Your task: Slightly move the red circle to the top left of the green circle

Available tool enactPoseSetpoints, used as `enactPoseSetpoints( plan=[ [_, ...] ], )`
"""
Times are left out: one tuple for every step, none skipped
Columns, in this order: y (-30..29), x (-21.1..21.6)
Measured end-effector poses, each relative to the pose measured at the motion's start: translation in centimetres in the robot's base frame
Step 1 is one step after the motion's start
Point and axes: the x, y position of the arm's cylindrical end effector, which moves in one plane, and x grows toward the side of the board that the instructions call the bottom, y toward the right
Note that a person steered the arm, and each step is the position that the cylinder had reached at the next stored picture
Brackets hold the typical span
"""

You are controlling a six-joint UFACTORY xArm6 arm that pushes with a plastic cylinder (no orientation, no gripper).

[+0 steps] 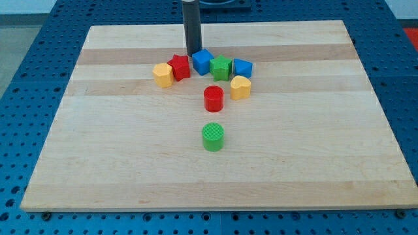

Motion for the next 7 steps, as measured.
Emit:
enactPoseSetpoints(
  plan=[
    [-2.8, 0.0],
    [-6.2, -0.2],
    [-11.5, 1.4],
    [-15.9, 4.7],
    [-17.4, 8.9],
    [-15.1, 16.6],
    [-9.7, 22.6]
  ],
)
